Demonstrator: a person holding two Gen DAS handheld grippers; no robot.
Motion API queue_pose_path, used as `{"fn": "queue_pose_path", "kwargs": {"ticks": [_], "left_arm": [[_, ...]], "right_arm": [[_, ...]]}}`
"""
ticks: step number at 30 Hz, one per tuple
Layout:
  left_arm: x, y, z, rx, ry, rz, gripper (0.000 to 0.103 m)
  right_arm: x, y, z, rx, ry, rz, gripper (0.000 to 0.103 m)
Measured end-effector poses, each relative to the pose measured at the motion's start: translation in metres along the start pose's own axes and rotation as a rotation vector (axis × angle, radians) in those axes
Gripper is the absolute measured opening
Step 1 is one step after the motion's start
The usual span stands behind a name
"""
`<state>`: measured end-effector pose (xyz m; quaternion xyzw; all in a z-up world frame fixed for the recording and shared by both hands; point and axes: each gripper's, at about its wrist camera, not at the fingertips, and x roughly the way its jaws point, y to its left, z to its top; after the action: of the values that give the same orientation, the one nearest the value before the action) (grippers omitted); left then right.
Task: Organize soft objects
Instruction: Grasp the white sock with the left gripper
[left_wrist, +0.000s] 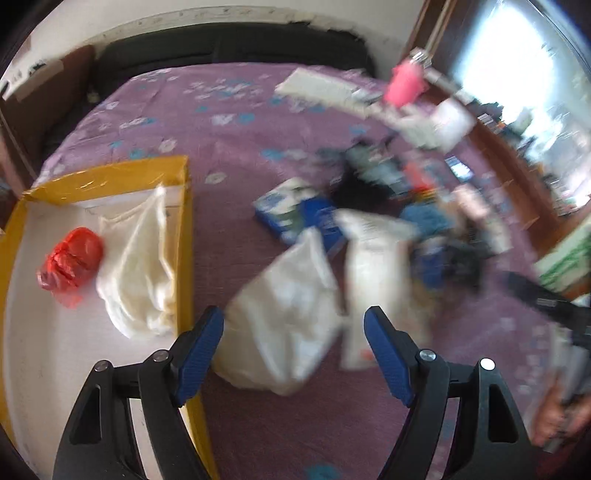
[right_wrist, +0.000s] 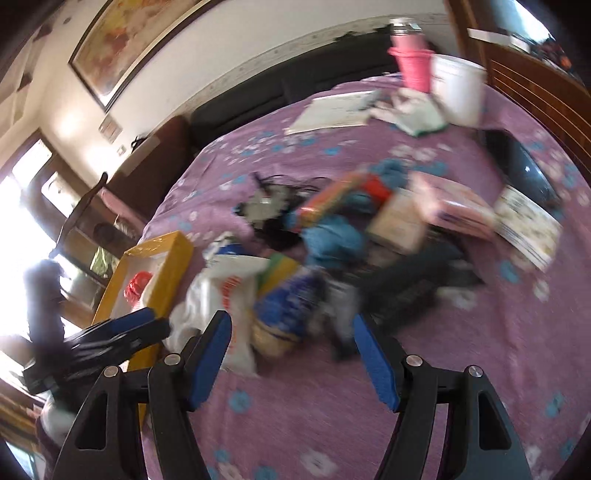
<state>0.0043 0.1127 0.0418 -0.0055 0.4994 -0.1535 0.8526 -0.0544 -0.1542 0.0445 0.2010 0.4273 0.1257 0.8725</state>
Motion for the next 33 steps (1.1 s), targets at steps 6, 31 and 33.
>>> {"fn": "queue_pose_path", "kwargs": {"ticks": [6,31,33], "left_arm": [[0.012,-0.018,-0.009,0.099,0.049,0.062,0.028],[-0.058,-0.055,-0.069,0.144,-0.086,-0.052,0.070],[-0.056,-0.058,-0.069,0.174,-0.113,0.010,0.073]], "right_arm": [[-0.021,-0.038,-0.014,0.045,-0.020,-0.011,0.076],[-0.025,-0.089,-0.020,0.160,-0.028,-0.024,0.075],[-0.023,-0.085,-0.017,0.155,-0.031,-0.020,0.075]]}}
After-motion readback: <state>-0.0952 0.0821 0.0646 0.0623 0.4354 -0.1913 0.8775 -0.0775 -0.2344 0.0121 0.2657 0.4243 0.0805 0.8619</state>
